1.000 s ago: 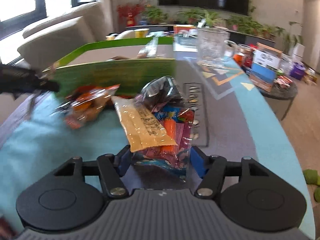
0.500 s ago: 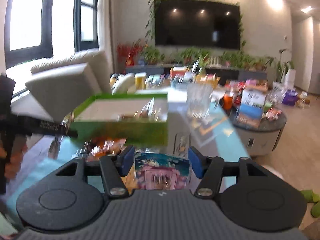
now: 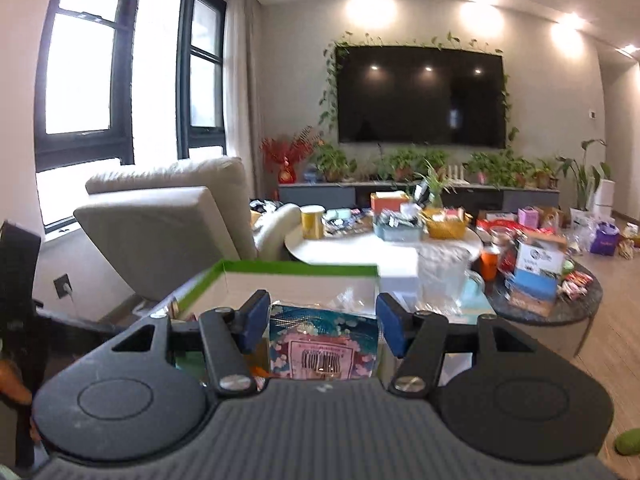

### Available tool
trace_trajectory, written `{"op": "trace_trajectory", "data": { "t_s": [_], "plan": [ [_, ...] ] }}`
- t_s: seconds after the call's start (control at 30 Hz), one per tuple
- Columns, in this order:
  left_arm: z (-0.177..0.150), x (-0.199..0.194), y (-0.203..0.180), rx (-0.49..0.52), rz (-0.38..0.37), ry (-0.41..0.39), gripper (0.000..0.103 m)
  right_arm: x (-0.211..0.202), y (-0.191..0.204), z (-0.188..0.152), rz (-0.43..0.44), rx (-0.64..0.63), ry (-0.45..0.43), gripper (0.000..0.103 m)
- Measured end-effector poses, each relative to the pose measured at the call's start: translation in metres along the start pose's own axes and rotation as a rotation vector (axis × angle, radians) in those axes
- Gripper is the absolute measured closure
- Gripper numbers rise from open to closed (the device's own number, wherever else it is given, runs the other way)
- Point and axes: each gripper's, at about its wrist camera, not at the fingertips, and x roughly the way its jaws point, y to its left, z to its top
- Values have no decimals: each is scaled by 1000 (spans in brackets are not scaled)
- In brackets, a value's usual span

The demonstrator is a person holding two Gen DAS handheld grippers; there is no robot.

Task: Organize snacks
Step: 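Carry both bags over the green box and open right gripper to drop pink packet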

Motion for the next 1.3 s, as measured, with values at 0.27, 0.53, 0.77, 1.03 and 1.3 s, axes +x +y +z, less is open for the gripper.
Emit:
{"op": "trace_trajectory", "data": {
  "t_s": [0.27,0.53,0.77,1.03,1.3],
  "plan": [
    [10,4,6,-20,1,-21,54,27,15,25,66,-26,-35,61],
    [28,18,8,-41,-19,-51,54,49,18,31,83,-40,-9,61],
    [39,38,13,-57,-24,-47,54,74,21,36,81,-49,25,61],
    [68,58,24,-82,-9,-84,54,104,29,46,97,-54,30,61],
    [66,68,41,-111,12,-73,54,143,43,57,165,-36,49,61]
  ]
}}
